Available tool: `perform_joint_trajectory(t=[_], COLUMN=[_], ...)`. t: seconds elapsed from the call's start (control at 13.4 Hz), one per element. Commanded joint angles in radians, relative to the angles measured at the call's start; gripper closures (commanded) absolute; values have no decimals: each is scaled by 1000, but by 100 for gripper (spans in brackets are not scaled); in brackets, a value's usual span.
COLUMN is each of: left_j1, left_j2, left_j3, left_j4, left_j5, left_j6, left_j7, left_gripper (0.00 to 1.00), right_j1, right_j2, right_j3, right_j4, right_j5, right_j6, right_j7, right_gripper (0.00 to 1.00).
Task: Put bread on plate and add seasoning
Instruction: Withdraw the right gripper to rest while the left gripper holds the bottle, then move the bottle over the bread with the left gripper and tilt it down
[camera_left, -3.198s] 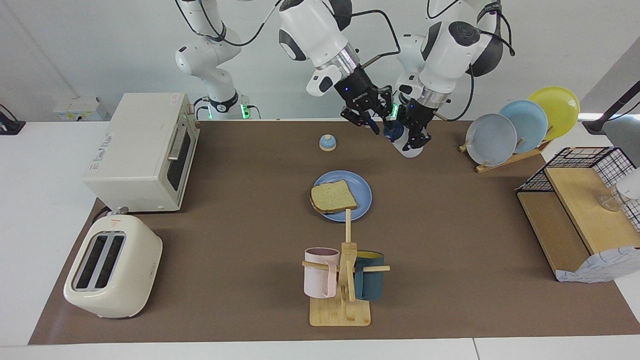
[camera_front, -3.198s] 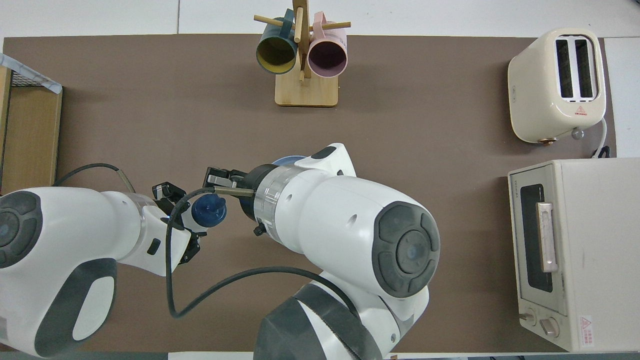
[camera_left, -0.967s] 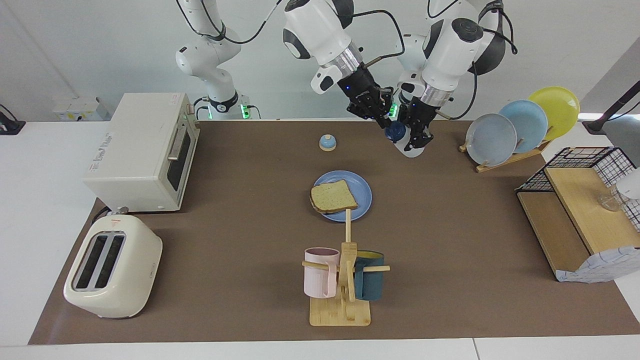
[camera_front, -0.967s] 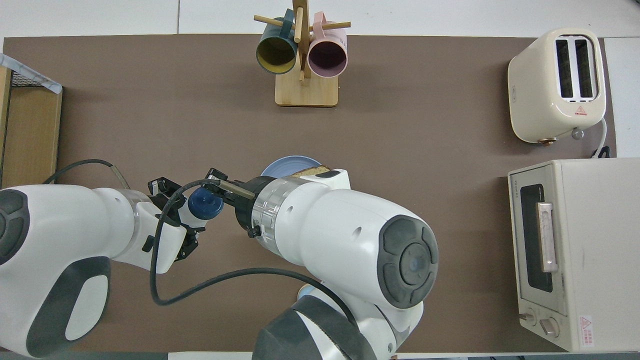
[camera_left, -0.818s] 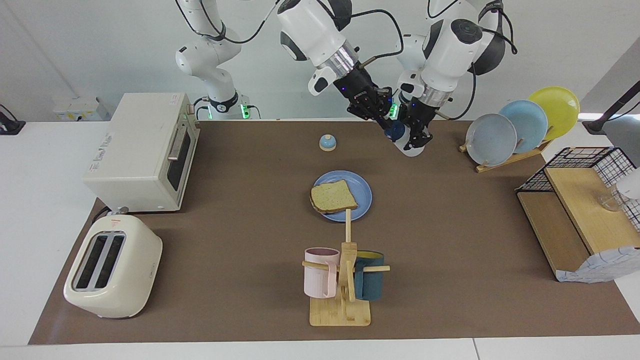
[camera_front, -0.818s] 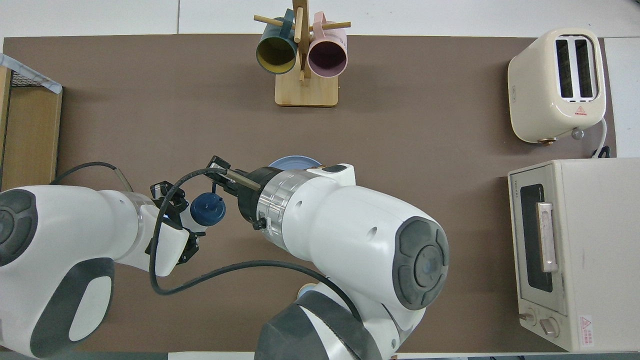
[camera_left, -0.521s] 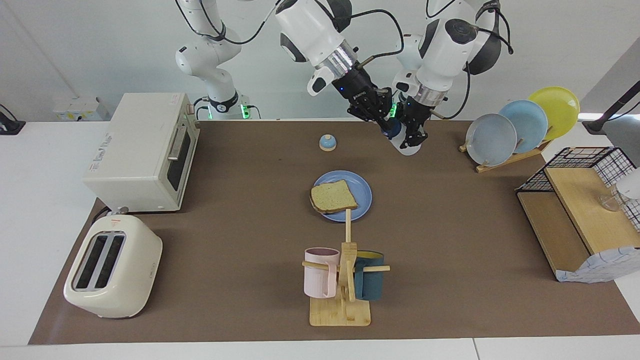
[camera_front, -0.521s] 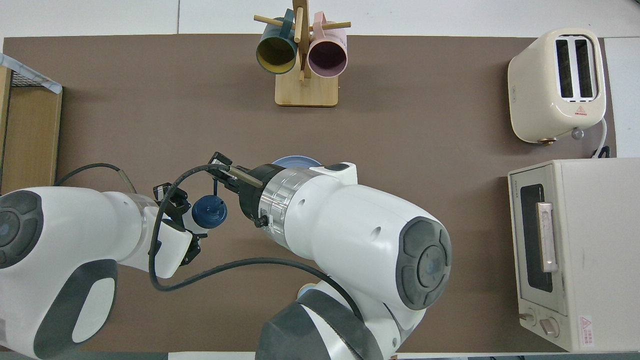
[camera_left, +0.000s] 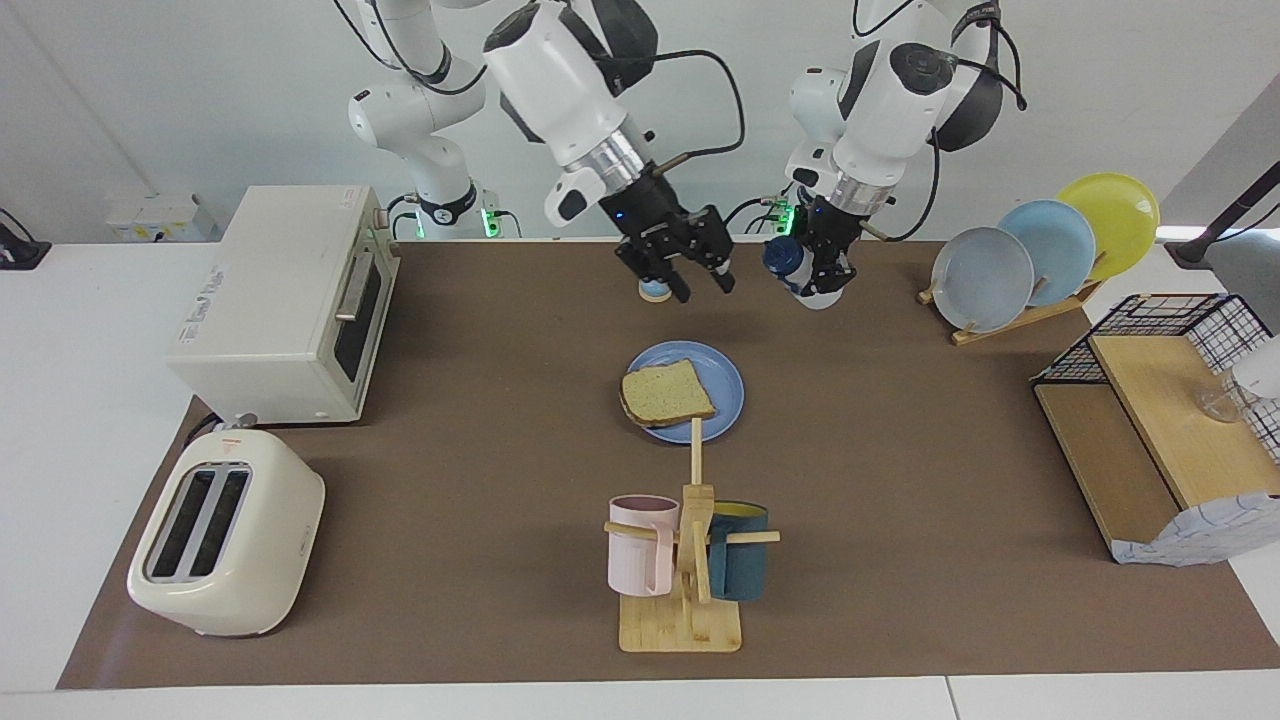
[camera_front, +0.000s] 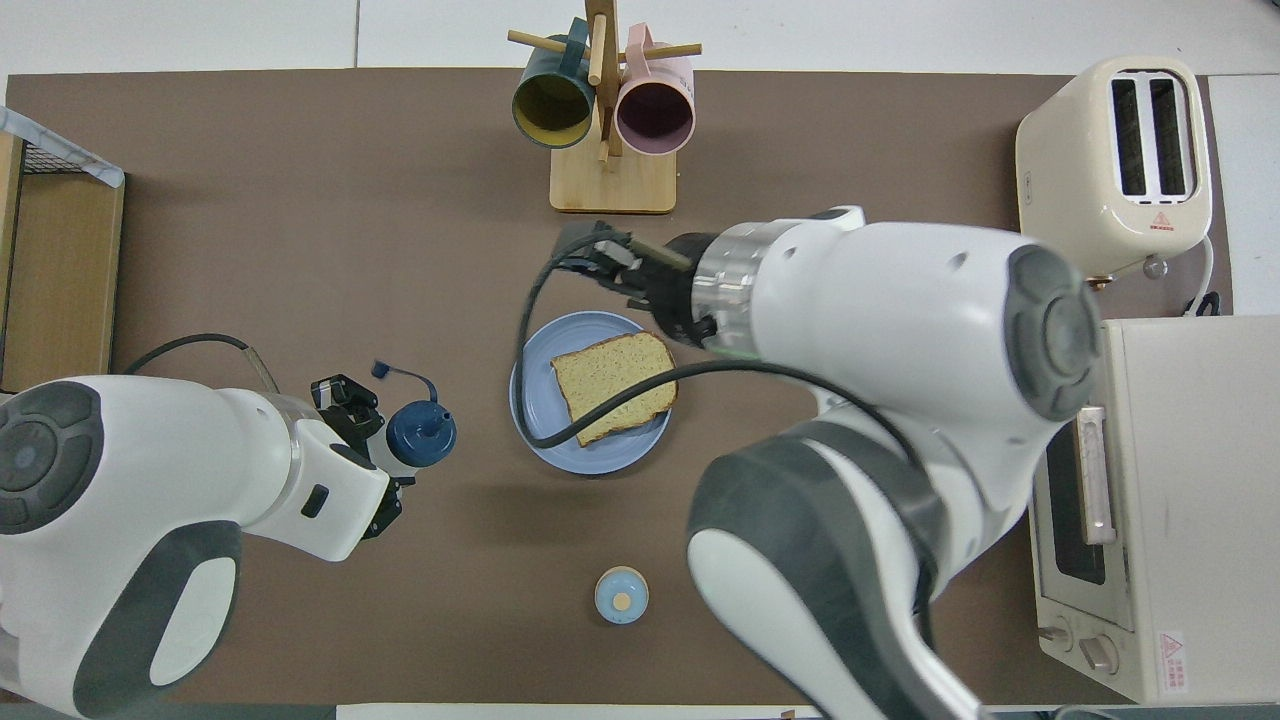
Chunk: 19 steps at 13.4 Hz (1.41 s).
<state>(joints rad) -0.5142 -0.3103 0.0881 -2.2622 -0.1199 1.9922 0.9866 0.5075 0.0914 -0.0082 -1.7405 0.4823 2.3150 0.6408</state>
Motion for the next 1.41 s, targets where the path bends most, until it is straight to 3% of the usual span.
perform_joint_trajectory(t=[0.0,0.15,0.3,0.52,0.67,0.89,1.12,1.34], left_j1=[-1,-16,-17,-18,-20,-20,-90,-139], left_j2=[-4,10,34,91,134,215,380,469], left_j3=[-2,-28,-41,-114,-131,-182,-188,-188], left_j4=[21,44,88,157,219,272,384,394], left_j5=[79,181,247,403,468,594,716,827], left_j6=[-9,-13,-56,-131,-226,-297,-390,-433], left_j7=[-85,-181,-198,-293,-327,-382,-445,-462], left_gripper=[100,100,100,100,100,100,100,100], right_j1=[-185,-309,-375,-460,-522,-537,-540,-532], right_j2=[-21,-32,-41,-36,-27,-27,-32,-41], right_j3=[7,11,7,5,4,7,-3,-33], right_j4=[9,18,96,222,260,263,269,250], right_j5=[-119,-281,-381,-435,-459,-513,-515,-507], right_j6=[-202,-337,-547,-784,-845,-856,-902,-896], right_j7=[-249,-355,-407,-464,-536,-556,-598,-630], right_gripper=[0,0,0,0,0,0,0,0])
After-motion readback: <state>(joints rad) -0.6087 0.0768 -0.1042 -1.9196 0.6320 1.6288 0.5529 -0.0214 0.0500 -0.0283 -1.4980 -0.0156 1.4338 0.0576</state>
